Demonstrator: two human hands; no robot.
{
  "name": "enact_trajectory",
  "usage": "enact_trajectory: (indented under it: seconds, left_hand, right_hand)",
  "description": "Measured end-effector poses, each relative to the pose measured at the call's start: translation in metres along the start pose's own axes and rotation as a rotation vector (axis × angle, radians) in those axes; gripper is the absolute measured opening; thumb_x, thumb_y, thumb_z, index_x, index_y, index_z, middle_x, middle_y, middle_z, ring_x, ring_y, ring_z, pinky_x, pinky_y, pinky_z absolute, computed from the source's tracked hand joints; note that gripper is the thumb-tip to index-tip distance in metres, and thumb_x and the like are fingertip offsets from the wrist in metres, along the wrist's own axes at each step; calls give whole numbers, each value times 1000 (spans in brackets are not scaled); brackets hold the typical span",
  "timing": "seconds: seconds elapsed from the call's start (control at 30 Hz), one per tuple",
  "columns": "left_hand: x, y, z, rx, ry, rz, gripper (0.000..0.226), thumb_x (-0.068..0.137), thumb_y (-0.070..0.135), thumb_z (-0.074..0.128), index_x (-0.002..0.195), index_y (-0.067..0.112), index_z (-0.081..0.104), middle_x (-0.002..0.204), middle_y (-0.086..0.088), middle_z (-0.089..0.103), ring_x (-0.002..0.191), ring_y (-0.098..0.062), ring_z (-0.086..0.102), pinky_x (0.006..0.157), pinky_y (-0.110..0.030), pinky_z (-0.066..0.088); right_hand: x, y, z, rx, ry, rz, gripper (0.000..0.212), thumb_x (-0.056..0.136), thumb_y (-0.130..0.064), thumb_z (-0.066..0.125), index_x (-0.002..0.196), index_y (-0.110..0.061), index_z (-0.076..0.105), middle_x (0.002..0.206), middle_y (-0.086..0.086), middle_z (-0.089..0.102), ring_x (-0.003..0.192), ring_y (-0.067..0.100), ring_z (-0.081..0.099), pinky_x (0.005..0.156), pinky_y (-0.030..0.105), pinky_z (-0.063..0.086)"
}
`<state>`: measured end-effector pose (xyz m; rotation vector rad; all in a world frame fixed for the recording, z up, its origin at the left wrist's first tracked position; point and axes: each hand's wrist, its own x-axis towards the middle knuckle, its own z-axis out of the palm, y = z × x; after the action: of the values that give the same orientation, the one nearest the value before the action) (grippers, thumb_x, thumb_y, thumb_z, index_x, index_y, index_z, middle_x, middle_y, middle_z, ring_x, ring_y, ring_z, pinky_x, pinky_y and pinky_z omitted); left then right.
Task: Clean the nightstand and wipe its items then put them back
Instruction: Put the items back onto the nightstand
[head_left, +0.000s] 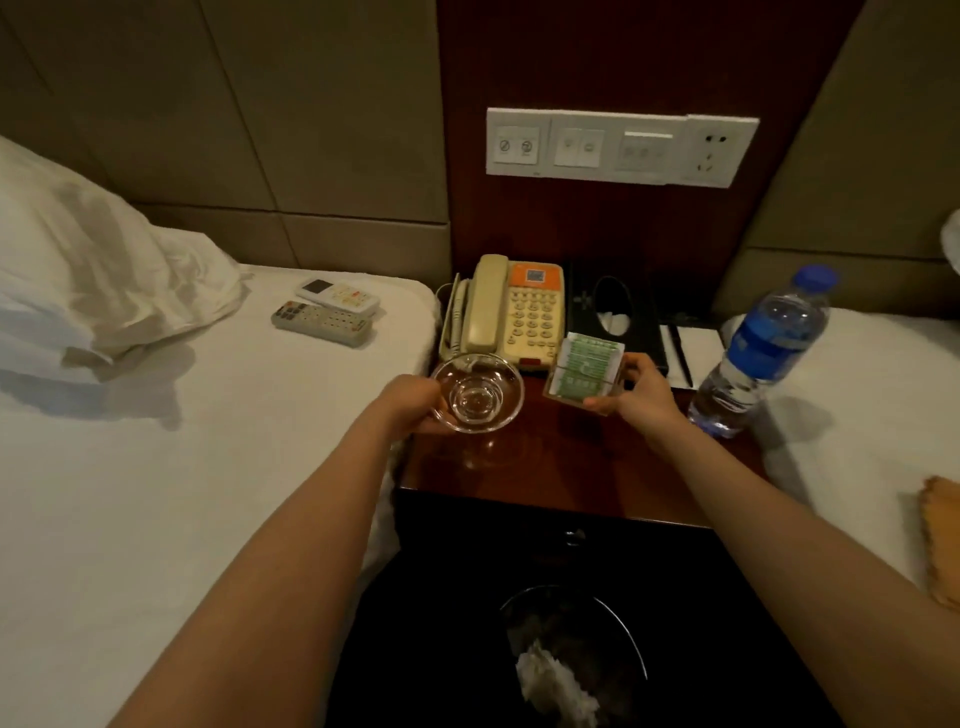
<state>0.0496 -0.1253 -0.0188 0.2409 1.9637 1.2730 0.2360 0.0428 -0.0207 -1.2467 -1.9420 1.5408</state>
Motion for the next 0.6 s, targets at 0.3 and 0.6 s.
enact_trajectory:
  seconds: [0.3,0.6]
  left_hand:
    - [7,-10,88,220,-165,-72,12,85,-7,43,77,-7,53,69,-20,58,56,-25,62,49,-32,56]
    - [15,-25,101,267,-190,-139,5,88,-4,47,87,-6,52,72,-18,59,59,-25,62,48,-31,56]
  right_hand:
    - [-1,38,-63,-89,75,74,69,73,10,71,131,-3,37,133,12,52,122,27,51,98,31,41]
    - [9,56,-62,-176,11,70,68,77,10,66,135,-7,34,136,13,49,126,29,47,107,39,38]
